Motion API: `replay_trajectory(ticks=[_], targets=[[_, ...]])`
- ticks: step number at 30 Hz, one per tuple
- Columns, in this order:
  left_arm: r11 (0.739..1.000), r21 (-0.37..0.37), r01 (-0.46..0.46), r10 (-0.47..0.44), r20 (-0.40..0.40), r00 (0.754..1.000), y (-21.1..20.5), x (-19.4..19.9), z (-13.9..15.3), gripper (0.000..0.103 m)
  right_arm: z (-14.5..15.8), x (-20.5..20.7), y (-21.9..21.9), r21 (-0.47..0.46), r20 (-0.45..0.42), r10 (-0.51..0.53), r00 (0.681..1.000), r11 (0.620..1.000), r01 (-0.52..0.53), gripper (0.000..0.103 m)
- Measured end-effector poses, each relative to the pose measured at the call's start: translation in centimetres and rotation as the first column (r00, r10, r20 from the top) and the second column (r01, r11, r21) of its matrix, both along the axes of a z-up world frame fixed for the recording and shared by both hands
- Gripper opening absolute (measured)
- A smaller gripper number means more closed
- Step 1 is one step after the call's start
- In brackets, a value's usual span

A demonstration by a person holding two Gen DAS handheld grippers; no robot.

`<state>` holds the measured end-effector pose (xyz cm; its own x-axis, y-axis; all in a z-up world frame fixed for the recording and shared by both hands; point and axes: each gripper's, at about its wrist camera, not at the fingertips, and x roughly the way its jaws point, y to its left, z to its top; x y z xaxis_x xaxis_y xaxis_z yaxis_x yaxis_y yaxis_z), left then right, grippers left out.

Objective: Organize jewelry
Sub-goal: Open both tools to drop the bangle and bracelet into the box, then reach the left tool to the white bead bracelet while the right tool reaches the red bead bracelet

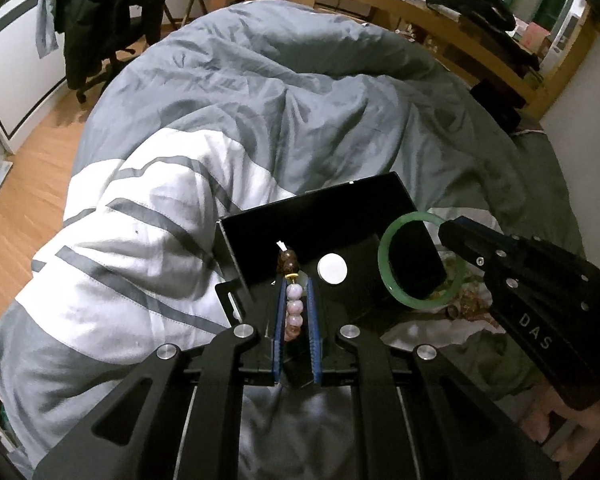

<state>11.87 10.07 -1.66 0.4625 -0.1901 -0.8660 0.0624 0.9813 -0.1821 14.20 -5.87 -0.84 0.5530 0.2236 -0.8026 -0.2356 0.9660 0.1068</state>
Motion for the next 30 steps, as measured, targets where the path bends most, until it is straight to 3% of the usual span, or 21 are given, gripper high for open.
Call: replay_trajectory(ticks=[10, 12, 13, 18, 19, 24, 26, 30], targets=[[1.0, -0.009, -0.013, 0.013, 0.008, 1.0, 0.3, -0.2, 0.3, 0.012, 0.3, 0.1, 0.4, 0.035, -0.012, 0.013, 1.0, 0.999, -0.013, 0.014], [1.0, -0.014, -0.019, 0.02, 0.011, 1.0, 0.4, -0.2, 0.4, 0.028, 0.5, 0.2, 0.4, 0.04, -0.011, 0.01, 1.0, 0.999, -0.009, 0.014], [1.0, -0.014, -0.023, 0.024, 0.023, 0.999, 0.5, -0.3, 0.6, 0.044, 0.5, 0.2, 0.3, 0.042, -0.009, 0.007, 1.0, 0.999, -0.007, 0.014], [1.0, -0.019, -0.013, 0.014, 0.057, 0.998, 0.2, -0.5, 1.5, 0.057, 0.7, 0.0, -0.3, 0.058, -0.013, -0.001, 1.0, 0.998, 0.002, 0.014], [1.0, -0.018, -0.012, 0.013, 0.062, 0.998, 0.2, -0.5, 1.5, 0.066, 0.8, -0.1, -0.5, 0.06, -0.015, -0.004, 1.0, 0.998, 0.005, 0.014], [0.999, -0.032, 0.009, -0.006, 0.106, 0.994, -0.2, -0.9, 2.3, 0.087, 1.4, -1.0, -2.5, 0.068, 0.015, -0.031, 0.999, 0.997, 0.03, 0.052], [0.999, -0.032, 0.022, -0.018, 0.125, 0.992, -0.5, -1.1, 2.5, 0.091, 1.7, -1.4, -3.7, 0.049, 0.025, -0.051, 0.998, 0.998, 0.05, 0.054], [0.998, -0.028, 0.05, -0.045, 0.141, 0.989, -1.7, -1.4, 2.6, 0.093, 2.7, -2.7, -6.9, 0.018, 0.063, -0.093, 0.994, 0.996, 0.092, 0.067]])
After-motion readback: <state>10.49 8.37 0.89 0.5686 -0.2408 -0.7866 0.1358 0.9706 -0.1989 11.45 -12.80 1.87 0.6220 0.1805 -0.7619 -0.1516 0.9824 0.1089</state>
